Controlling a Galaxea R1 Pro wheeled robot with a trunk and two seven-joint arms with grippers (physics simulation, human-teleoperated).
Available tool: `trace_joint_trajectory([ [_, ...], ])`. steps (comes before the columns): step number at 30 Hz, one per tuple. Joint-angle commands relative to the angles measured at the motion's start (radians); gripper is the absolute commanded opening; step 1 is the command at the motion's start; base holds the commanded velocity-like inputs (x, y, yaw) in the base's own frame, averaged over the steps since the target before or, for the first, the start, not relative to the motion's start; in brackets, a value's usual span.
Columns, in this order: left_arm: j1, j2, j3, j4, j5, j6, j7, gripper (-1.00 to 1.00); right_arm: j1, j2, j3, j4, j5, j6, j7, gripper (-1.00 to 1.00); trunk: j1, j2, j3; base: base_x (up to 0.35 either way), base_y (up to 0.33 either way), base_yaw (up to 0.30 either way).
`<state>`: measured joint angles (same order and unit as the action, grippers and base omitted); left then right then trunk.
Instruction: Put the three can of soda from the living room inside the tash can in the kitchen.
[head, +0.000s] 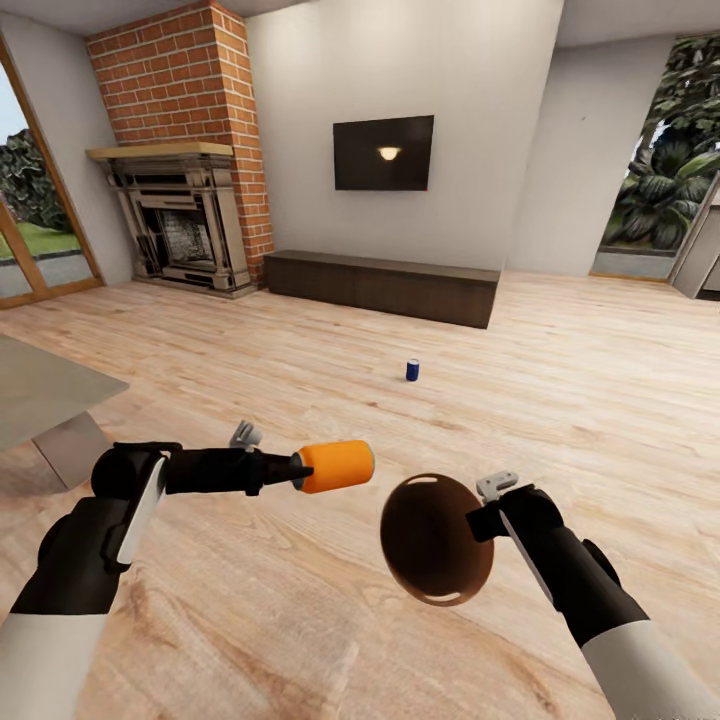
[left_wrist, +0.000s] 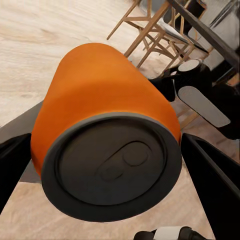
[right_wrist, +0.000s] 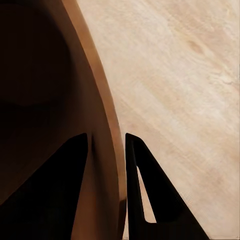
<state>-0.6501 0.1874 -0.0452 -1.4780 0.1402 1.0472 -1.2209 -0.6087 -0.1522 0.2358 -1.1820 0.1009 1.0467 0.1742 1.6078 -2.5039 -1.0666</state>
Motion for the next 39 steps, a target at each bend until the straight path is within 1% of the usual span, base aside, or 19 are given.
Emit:
trace_joint_trajectory([
  [1,0.0,0.0,-0.001,-0.001,0.004,0.0,0.0,-1.0,-0.001,0.0,0.0,0.003,-0.012,0.001,0.0,-1.0,0.0,0.0,0.0,0.0,0.0,0.0],
  [5,0.001,0.0,-0.02,-0.006,0.02,0.0,0.0,-1.0,-0.003,0.004,0.0,0.023,-0.012,0.001,-0.001,-1.0,0.0,0.0,0.0,0.0,0.0,0.0],
  [7,0.001,-0.001,-0.047,-0.007,0.022,0.0,0.001,-1.0,-0.004,0.006,0.0,0.026,-0.011,0.001,-0.001,-1.0,0.0,0.0,0.0,0.0,0.0,0.0],
  [8,0.001,-0.002,-0.078,-0.006,0.022,0.0,0.002,-1.0,-0.005,0.009,0.0,0.029,-0.011,0.001,-0.001,-1.0,0.0,0.0,0.0,0.0,0.0,0.0],
  [9,0.001,-0.004,-0.091,-0.006,0.022,0.0,0.003,-1.0,-0.005,0.012,0.0,0.03,-0.011,0.001,-0.001,-1.0,0.0,0.0,0.0,0.0,0.0,0.0],
  [10,0.0,-0.015,-0.118,-0.005,0.021,0.0,0.006,-1.0,-0.006,0.02,0.001,0.032,-0.011,0.001,-0.001,-1.0,0.0,0.0,0.0,0.0,0.0,0.0],
  [11,0.0,-0.03,-0.129,-0.004,0.019,0.0,0.008,-1.0,-0.007,0.023,0.004,0.034,-0.011,0.001,-0.001,-1.0,0.0,0.0,0.0,0.0,0.0,0.0],
  [16,0.0,-0.066,-0.146,0.0,0.014,0.0,0.015,-1.0,-0.008,0.03,0.018,0.035,-0.01,0.001,-0.001,-1.0,0.0,0.0,0.0,0.0,0.0,0.0],
  [17,0.0,-0.079,-0.154,0.001,0.013,0.0,0.022,-1.0,-0.008,0.033,0.021,0.036,-0.01,0.001,-0.002,-1.0,0.0,0.0,0.0,0.0,0.0,0.0],
  [18,0.0,-0.079,-0.154,0.001,0.013,0.0,0.022,-1.0,-0.008,0.033,0.021,0.036,-0.01,0.001,-0.002,-1.0,0.0,0.0,0.0,0.0,0.0,0.0],
  [19,0.0,-0.093,-0.164,0.002,0.013,0.0,0.03,-1.0,-0.008,0.037,0.023,0.036,-0.01,0.001,-0.001,-1.0,0.0,0.0,0.0,0.0,0.0,0.0],
  [21,0.0,-0.106,-0.177,0.003,0.012,0.0,0.041,-1.0,-0.008,0.041,0.025,0.036,-0.01,0.001,-0.002,-1.0,0.0,0.0,0.0,0.0,0.0,0.0],
  [22,0.0,-0.118,-0.191,0.004,0.012,0.0,0.055,-1.0,-0.008,0.047,0.028,0.036,-0.01,0.001,-0.003,-1.0,0.0,0.0,0.0,0.0,0.0,0.0],
  [23,0.0,-0.133,-0.207,0.005,0.012,0.0,0.073,-1.0,-0.008,0.059,0.036,0.036,-0.01,0.001,-0.016,-1.0,0.0,0.0,0.0,0.0,0.0,0.0],
  [26,0.0,-0.144,-0.216,0.006,0.012,0.0,0.086,-1.0,-0.008,0.068,0.043,0.036,-0.01,0.001,-0.039,-1.0,0.0,0.0,0.0,0.0,0.0,0.0],
  [32,0.001,-0.152,-0.237,0.012,0.012,0.0,0.148,-1.0,-0.008,0.08,0.049,0.036,-0.01,0.001,-0.068,-1.0,0.0,0.0,0.0,0.0,0.0,0.0],
  [35,0.001,-0.153,-0.245,0.013,0.012,0.0,0.2,-1.0,-0.008,0.086,0.05,0.036,-0.01,0.001,-0.073,-1.0,0.0,0.0,0.0,0.0,0.0,0.0],
  [36,0.001,-0.153,-0.251,0.013,0.012,0.0,0.243,-1.0,-0.008,0.088,0.051,0.036,-0.01,0.001,-0.075,-1.0,0.0,0.0,0.0,0.0,0.0,0.0],
  [39,0.002,-0.153,-0.258,0.013,0.012,0.0,0.294,-1.0,-0.008,0.09,0.052,0.036,-0.01,0.001,-0.076,-1.0,0.0,0.0,0.0,0.0,0.0,0.0],
])
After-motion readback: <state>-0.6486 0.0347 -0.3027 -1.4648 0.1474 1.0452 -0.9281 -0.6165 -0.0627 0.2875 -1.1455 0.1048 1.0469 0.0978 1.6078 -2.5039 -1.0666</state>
